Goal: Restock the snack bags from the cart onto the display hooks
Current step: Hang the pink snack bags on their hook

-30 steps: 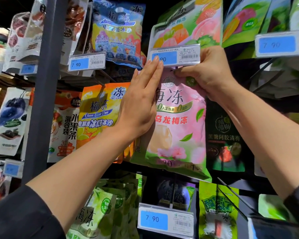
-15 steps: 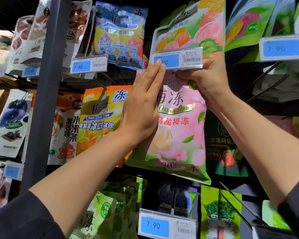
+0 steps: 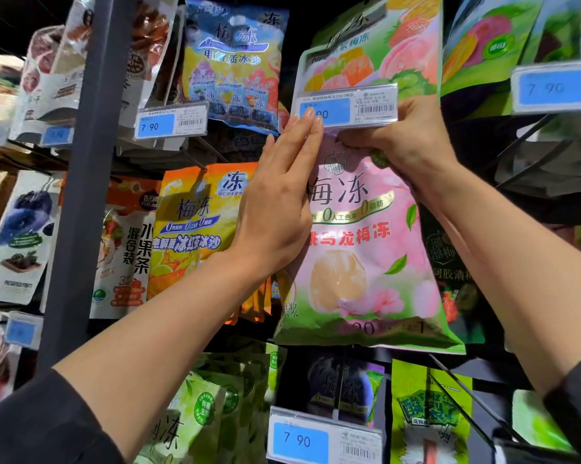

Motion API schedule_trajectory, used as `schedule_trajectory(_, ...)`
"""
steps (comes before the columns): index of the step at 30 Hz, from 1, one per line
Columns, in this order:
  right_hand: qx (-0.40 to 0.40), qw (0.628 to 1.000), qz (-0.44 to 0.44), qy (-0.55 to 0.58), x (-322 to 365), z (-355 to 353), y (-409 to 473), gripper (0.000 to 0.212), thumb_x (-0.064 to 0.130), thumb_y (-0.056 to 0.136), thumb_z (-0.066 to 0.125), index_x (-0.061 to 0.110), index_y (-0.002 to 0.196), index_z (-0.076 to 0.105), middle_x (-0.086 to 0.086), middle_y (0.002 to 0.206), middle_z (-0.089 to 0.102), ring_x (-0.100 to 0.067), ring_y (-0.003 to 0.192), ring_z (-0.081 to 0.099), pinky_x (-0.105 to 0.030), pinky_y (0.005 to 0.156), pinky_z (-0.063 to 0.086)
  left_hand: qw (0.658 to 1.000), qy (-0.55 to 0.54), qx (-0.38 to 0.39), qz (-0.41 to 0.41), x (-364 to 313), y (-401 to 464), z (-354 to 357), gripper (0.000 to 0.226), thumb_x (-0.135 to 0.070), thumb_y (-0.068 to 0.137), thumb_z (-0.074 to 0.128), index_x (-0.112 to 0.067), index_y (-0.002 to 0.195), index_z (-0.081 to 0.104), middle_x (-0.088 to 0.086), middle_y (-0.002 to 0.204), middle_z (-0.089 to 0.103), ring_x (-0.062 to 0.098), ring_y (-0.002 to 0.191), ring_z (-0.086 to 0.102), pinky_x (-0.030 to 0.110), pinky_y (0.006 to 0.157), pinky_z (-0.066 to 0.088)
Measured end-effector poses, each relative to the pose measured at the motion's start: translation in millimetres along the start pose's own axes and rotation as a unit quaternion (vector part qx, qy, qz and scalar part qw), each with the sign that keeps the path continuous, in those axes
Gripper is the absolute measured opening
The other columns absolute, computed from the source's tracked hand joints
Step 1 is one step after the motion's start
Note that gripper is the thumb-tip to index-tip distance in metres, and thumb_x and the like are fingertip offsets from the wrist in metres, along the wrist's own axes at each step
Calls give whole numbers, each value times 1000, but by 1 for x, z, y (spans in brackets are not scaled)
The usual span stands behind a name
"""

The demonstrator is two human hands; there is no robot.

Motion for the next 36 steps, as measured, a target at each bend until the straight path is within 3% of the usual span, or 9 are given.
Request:
schedule_trajectory(2,14,1000,8,10,1,2,-3,32,-1,71,78,7,102,73,7,76,74,0,62,66,-13,54,48,1000,-3,1,2,0,0,0,69,-7,78,26,-3,146,34,11,154,32,25,144,25,39,120,12)
schedule_trajectory(4,31,999,13,25,1,4,-7,31,-3,76,74,6,105,71,10,77,74,1,64,66,-11,58,47,1000,1,1,9,0,-1,0,71,-7,76,24,-2,146,35,11,154,32,25,144,26,41,120,11)
schedule_trajectory(7,35,999,12,7,4,5,-8,28,-3,77,72,13,100,72,-3,89,74,-15,74,65,-25,65,50,1000,7,2,13,0,-2,-1,72,-7,75,24,-2,146,36,11,154,33,25,144,26,42,121,12)
schedule_trajectory(11,-24,973,-30,-229,-13,4,2,8,14,67,71,22,67,70,-3,75,72,-19,70,67,-46,71,57,1000,-1,4,10,0,-1,-2,74,-2,72,26,-3,146,36,11,154,33,24,144,26,37,120,7)
schedule_trajectory(13,-57,953,8,-296,-28,2,1,18,24,69,74,22,55,63,-3,66,69,-24,66,66,-47,68,56,1000,0,4,8,0,-1,-3,75,7,71,33,-4,146,36,10,154,33,23,144,25,35,120,6)
schedule_trajectory(19,-58,924,29,-378,-55,-7,-9,20,35,71,76,18,81,74,-4,83,73,-25,85,68,-40,74,54,1000,19,11,19,4,-5,-2,79,15,71,39,-4,147,33,10,155,31,22,145,23,40,120,9)
schedule_trajectory(26,-71,910,77,-402,-77,-13,-20,27,20,73,69,15,100,73,-11,103,71,-31,100,64,-38,83,52,999,31,31,19,5,-7,-3,82,13,70,39,-4,149,28,9,157,25,21,147,17,36,121,7)
schedule_trajectory(31,-164,917,84,-354,-65,-29,-45,29,6,70,68,9,99,65,-5,93,69,-22,88,64,-38,81,53,1000,20,22,2,-6,-9,6,80,10,72,43,-1,149,26,12,158,23,25,147,15,36,121,6)
schedule_trajectory(36,-185,910,143,-343,-58,-49,-71,25,0,78,61,11,101,61,-5,77,70,-18,79,69,-32,83,54,998,5,17,-52,-30,-32,21,75,2,77,49,1,148,27,14,158,21,27,147,13,38,120,3)
Point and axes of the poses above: each hand's wrist, its own y-axis towards the middle knuckle, its own z-axis out of the palm, x = y × z, the point moved 2 cm from there along y, towards the middle knuckle
